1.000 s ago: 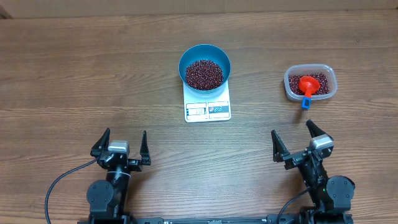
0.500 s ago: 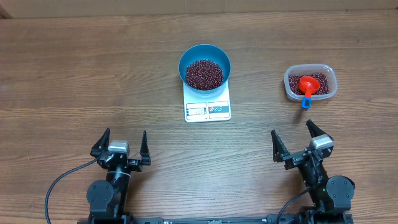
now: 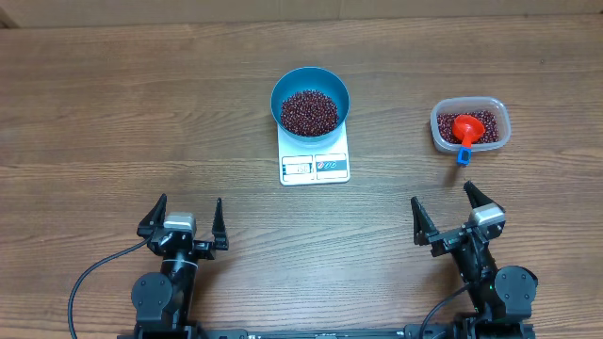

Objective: Scoop item into bowl and weigh 150g on scale

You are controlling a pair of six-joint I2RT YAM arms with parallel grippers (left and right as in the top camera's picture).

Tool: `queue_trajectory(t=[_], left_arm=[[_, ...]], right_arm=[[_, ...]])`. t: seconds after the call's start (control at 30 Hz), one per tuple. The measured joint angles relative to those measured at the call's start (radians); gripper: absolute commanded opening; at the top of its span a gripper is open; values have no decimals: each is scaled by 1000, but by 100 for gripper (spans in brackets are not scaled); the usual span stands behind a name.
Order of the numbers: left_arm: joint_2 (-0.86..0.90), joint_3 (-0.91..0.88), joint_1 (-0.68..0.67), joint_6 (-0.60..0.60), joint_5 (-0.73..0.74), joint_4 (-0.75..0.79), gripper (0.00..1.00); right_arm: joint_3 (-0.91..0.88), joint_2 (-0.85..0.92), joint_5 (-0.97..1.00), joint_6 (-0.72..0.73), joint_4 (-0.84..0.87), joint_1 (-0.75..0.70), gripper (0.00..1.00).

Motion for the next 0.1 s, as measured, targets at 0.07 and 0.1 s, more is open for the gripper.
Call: queue_trajectory(t=[0.07, 0.1], left_arm=[[0, 0, 0, 0, 0, 0, 100], [0, 0, 0, 0, 0, 0, 100]], right_arm=[[0, 0, 0, 0, 0, 0, 100], [0, 0, 0, 0, 0, 0, 100]])
